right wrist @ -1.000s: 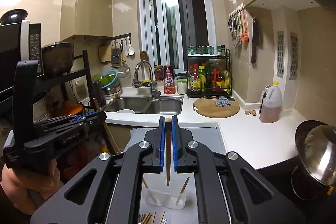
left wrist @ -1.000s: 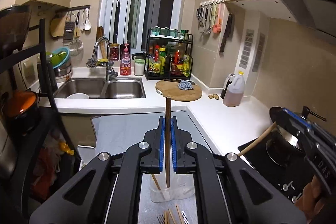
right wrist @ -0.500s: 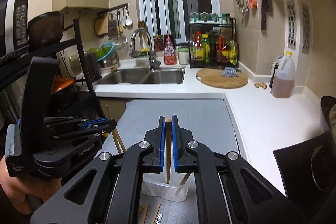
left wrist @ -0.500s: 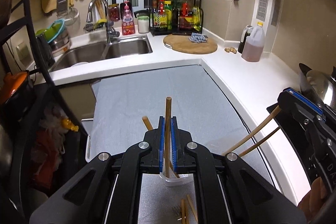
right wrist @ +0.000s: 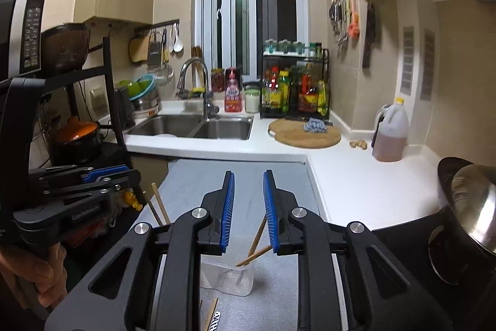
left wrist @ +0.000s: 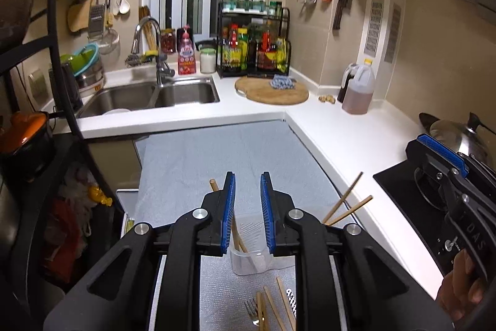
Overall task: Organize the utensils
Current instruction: 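Open both tools to drop the chopsticks into the container, then move the left tool over a chopstick while the right tool moves over the white spoon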
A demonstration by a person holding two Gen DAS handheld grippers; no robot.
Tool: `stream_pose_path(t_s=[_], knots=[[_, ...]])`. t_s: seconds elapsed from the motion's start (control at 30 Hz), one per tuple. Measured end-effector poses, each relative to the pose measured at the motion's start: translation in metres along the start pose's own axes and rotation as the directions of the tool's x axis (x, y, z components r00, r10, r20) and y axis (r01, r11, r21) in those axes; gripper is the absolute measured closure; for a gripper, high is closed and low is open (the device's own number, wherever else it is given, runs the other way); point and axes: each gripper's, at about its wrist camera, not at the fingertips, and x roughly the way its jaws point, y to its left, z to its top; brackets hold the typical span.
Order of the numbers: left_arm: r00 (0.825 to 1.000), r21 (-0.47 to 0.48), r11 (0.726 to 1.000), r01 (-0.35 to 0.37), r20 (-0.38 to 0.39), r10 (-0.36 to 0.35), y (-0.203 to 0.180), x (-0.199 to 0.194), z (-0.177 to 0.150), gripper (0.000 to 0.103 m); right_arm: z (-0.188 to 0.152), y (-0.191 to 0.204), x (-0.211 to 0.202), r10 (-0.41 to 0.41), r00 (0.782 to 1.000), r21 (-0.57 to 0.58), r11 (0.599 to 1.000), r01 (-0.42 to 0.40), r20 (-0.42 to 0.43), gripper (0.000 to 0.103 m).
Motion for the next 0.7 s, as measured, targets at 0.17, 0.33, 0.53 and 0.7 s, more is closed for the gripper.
stream_pose_path(t_s=[0.17,0.33,0.53,0.7], knots=[[0.998,-0.028,0.999,0.020,0.062,-0.018,0.003,-0.037,-0.015,0.086,-0.010,-0.001,-0.044,-0.007,0.998,-0.009,1.000,0.008,0.067,0.083],[0.995,-0.041,0.999,0.029,0.099,-0.025,0.002,-0.067,-0.052,0.086,-0.042,-0.003,-0.085,0.027,0.994,0.023,0.999,-0.030,0.105,0.095],[0.996,-0.072,0.997,0.021,0.083,-0.015,0.002,-0.078,-0.121,0.086,-0.099,0.001,-0.113,0.064,0.993,0.049,0.996,-0.069,0.099,0.102],[0.999,-0.116,0.993,0.001,0.039,0.004,0.005,-0.069,-0.196,0.089,-0.164,0.007,-0.107,0.089,0.996,0.091,0.992,-0.090,0.011,0.102]])
